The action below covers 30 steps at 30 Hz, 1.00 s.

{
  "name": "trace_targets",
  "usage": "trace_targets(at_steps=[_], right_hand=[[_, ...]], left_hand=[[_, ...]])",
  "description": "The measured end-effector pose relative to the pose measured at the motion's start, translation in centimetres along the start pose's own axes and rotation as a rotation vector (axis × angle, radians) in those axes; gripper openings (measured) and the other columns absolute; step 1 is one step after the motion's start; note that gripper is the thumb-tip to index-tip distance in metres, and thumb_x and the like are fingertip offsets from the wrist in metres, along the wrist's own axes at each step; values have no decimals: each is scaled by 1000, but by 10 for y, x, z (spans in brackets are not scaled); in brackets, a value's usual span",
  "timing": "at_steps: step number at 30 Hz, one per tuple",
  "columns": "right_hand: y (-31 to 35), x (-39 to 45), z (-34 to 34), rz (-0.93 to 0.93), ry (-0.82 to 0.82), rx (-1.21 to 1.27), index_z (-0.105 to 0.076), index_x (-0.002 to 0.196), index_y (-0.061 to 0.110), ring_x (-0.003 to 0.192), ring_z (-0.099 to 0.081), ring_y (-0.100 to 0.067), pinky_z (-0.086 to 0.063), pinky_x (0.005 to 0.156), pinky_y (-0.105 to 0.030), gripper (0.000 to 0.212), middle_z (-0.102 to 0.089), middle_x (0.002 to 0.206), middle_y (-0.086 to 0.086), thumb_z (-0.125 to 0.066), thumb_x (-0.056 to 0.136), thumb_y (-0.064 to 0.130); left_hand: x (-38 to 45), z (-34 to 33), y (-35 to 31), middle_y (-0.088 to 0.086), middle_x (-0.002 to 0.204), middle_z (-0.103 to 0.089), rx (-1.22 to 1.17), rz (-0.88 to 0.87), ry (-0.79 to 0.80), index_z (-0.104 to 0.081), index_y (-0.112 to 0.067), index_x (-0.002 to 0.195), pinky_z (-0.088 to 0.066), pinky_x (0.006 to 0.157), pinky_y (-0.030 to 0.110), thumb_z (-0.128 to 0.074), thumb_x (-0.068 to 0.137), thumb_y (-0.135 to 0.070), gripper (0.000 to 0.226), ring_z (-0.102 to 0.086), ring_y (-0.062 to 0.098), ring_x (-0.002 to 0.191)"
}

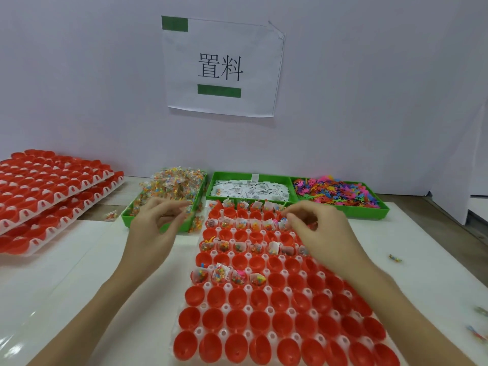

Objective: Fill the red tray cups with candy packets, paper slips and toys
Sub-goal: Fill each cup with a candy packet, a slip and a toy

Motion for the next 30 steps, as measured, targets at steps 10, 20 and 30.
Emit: trace_targets(at_steps=[10, 20, 30], right_hand=[[-26, 150, -35, -87, 368, -311, -79, 105, 16, 93, -72, -17, -58, 83, -32, 17, -78, 100, -5, -64, 99, 13], [-39, 188, -86, -180, 449, -614, -76, 117, 10, 121, -62, -27, -49, 103, -37, 42, -67, 133, -8, -77, 88, 40], [-53, 183, -84, -252, 348, -313, -78, 104, 3, 112, -65, -27, -53, 93, -36, 21, -73, 120, -13, -79, 87, 15]], left_hand=[[-8, -9, -15, 1, 97, -67, 57, -307, 110, -78, -9, 96, -57, 81, 19, -74, 89, 3, 14, -69, 14, 86], [0, 13, -9, 19, 100, -66, 584, -737, -2, -73, 5, 112, -57, 82, 41, -65, 95, 7, 19, -66, 32, 91], [-1, 8, -6, 18, 100, -63, 566, -708, 108, -71, 6, 110, -59, 68, 45, -65, 91, 9, 20, -63, 32, 87]])
Point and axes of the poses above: each hand's wrist, its own x-axis towards the middle knuckle, its own z-axis out of the back of the hand, y = z × x, the point moved 2 cm from there along x, towards the middle knuckle
